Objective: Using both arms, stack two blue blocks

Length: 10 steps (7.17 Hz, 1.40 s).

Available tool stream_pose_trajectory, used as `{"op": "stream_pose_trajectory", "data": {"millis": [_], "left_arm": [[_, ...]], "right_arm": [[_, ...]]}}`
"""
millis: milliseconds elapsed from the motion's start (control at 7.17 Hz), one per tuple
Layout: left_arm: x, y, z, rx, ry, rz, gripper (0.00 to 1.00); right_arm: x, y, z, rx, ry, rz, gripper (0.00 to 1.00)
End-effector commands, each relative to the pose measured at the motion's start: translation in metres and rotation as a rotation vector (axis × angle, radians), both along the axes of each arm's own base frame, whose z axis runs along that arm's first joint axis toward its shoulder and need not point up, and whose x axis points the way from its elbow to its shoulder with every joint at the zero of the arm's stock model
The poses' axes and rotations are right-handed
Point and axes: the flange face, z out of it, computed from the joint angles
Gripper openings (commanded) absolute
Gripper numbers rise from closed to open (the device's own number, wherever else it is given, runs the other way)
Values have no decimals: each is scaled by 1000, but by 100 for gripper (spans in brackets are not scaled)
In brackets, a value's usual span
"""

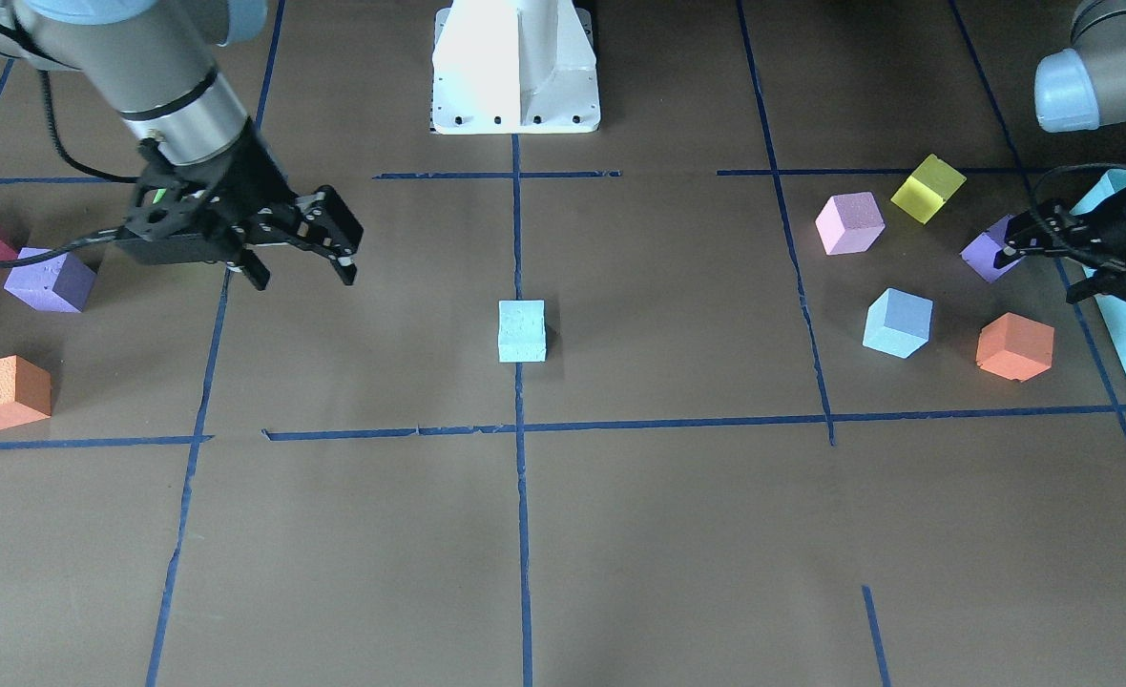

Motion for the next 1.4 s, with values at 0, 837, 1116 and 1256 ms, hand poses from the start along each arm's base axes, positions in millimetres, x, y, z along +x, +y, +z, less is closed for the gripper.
{"op": "stream_pose_trajectory", "data": {"millis": [0,837,1116,1256], "left_arm": [[41,0,22,9,-26,-32,100],[90,17,36,-28,-82,-18,100],[100,21,40,-30,-85,1,100],[106,23,46,-39,-90,13,100]], "right_arm": [[3,-2,15,0,22,-11,100],[-6,-12,41,-14,33,-10,100],[-6,-12,42,-16,34,-10,100],[-6,-12,42,-16,34,-10,100]]}}
